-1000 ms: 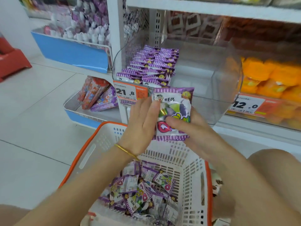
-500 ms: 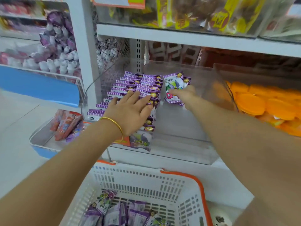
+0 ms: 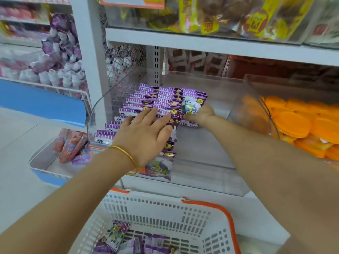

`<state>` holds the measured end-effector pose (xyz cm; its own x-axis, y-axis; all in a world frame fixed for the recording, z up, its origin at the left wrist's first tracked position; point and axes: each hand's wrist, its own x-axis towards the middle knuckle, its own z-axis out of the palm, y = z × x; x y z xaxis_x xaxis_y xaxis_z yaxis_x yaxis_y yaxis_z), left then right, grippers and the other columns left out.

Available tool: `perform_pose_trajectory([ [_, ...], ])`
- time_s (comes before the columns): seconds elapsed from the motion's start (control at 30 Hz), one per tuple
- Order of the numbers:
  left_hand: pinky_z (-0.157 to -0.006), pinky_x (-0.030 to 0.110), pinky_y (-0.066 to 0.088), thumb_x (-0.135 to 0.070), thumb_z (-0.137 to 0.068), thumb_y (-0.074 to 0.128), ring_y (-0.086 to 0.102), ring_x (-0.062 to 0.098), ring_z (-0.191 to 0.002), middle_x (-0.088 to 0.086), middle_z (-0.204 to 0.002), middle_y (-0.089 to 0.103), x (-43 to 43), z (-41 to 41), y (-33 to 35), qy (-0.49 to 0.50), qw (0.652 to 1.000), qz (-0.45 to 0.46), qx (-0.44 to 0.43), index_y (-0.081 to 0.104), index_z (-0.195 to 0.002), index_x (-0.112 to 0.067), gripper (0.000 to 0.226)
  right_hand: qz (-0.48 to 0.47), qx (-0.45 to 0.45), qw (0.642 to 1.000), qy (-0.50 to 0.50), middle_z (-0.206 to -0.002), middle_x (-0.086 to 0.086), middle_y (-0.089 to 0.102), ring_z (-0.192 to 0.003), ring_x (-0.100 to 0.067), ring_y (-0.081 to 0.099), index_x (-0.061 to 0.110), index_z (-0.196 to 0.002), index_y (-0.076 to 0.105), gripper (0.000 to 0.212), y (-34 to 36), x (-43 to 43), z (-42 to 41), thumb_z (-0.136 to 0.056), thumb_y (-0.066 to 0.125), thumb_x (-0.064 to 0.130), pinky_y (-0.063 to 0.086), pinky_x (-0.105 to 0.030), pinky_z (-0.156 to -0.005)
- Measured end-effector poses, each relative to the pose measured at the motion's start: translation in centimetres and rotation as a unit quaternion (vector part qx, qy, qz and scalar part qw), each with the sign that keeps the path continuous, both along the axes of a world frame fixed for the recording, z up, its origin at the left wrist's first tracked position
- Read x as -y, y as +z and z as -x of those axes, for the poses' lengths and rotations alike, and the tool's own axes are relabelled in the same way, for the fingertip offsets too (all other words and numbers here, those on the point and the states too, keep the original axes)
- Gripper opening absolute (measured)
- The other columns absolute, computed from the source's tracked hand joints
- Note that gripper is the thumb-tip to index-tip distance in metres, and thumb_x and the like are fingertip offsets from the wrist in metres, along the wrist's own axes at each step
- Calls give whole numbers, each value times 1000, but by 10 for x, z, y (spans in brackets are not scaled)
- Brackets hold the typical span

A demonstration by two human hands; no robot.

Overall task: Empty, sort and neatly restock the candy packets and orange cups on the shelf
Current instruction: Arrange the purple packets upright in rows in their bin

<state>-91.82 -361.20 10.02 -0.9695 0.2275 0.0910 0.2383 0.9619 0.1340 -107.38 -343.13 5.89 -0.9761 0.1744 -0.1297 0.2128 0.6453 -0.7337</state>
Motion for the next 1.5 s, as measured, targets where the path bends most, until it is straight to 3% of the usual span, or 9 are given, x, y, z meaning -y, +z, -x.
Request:
perform_pose_trajectory([
  [0.17,-114,44,19,-64,-82,10,21,20,-141,1,-152,31,2,-9,6,-8,992,-83,-98,37,-142,-28,75,1,13,1000,20,-87,-10,53,-80,-19,54,4,-79,50,25,56,-9,-48,-82,73,14,52,-32,-78],
  [0.27,-104,38,32,-50,-90,31,45,29,-125,9,-134,52,8,-44,8,-50,966,-139,-214,56,-127,-11,59,88,-163,981,54,-99,-7,54,-84,-18,58,6,-115,52,34,91,-5,-127,-85,67,13,54,-31,-70],
  [0.37,-96,35,34,-34,-92,41,51,31,-113,11,-125,57,19,-104,-20,-78,953,-163,-242,60,-118,-5,43,190,-183,951,164,-85,-6,63,-63,-12,64,22,-99,56,15,74,5,-221,-90,60,10,48,-24,-46],
  [0.6,-99,45,42,-29,-88,44,50,34,-116,8,-131,52,65,-196,-135,27,990,-96,95,57,-123,-13,41,-11,231,931,284,-115,-5,59,-85,-24,65,9,-117,58,23,-173,38,-269,-96,52,16,54,-33,-70],
  [0.77,-108,31,29,-18,-92,52,38,24,-130,-1,-141,42,77,-208,-174,86,972,-104,194,49,-132,-19,41,-142,301,911,243,-145,-13,40,-119,-30,52,7,-144,31,53,-307,16,-277,-98,50,25,46,-38,-92],
  [1.0,-111,30,27,-19,-93,50,35,18,-132,0,-143,37,73,-192,-190,99,956,-128,245,47,-134,-18,41,-312,248,864,307,-132,-10,51,-122,-30,48,10,-137,40,65,-355,9,-279,-86,66,41,45,-40,-95],
  [1.13,-111,28,25,-21,-94,48,33,17,-133,-2,-144,35,69,-185,-192,106,949,-141,261,46,-135,-21,40,-1,313,935,165,-89,-5,61,-87,-23,56,5,-99,60,27,-346,2,-265,-83,73,22,39,-30,-75],
  [1.23,-110,28,26,-23,-95,47,33,17,-132,-2,-143,35,66,-182,-195,103,944,-146,279,46,-133,-21,39,205,359,904,111,-95,4,65,-93,-18,61,17,-96,63,16,-326,3,-254,-83,72,22,40,-30,-85],
  [1.5,-110,30,29,-23,-95,47,35,17,-129,-3,-141,37,61,-182,-199,103,938,-149,296,46,-133,-22,39,123,284,938,155,-93,-13,58,-82,-22,53,-2,-104,61,26,-321,54,-268,-87,69,16,38,-30,-69],
])
